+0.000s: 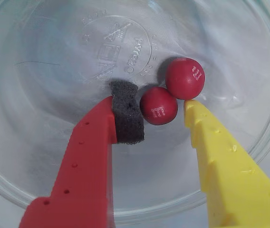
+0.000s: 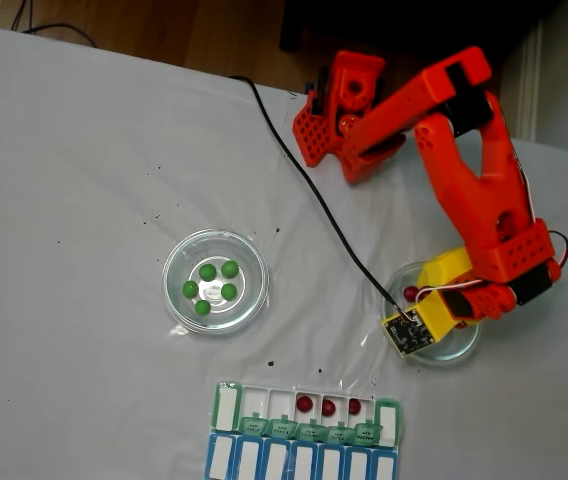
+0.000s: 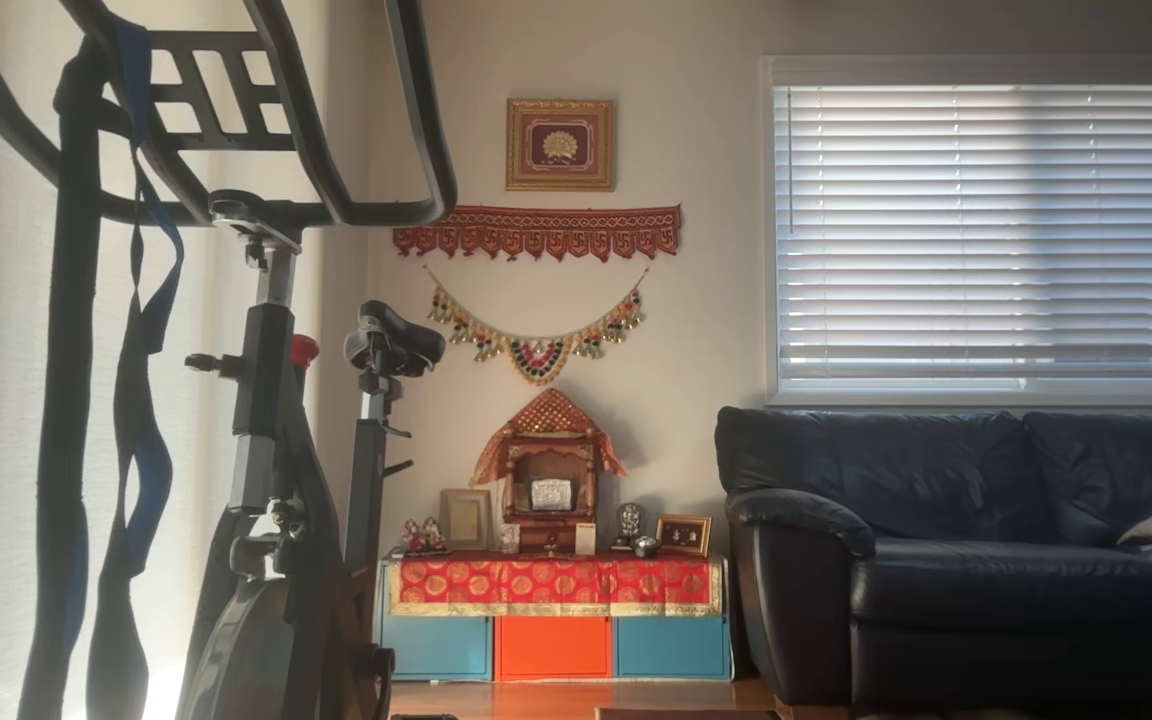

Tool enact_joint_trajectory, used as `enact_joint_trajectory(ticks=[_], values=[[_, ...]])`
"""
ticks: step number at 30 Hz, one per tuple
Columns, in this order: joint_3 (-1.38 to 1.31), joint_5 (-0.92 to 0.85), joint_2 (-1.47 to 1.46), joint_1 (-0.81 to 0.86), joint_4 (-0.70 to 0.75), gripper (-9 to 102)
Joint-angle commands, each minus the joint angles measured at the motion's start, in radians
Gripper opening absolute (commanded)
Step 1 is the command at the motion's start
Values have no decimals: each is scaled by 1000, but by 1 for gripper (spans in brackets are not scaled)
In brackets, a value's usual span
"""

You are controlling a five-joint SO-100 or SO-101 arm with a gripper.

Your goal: Sort medicines into box.

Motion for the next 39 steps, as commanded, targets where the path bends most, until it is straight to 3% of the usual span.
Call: enact_joint_trajectory(ticks=[1, 39], values=[[6, -6, 23, -40, 12, 16], [18, 6, 20, -74, 8, 16]])
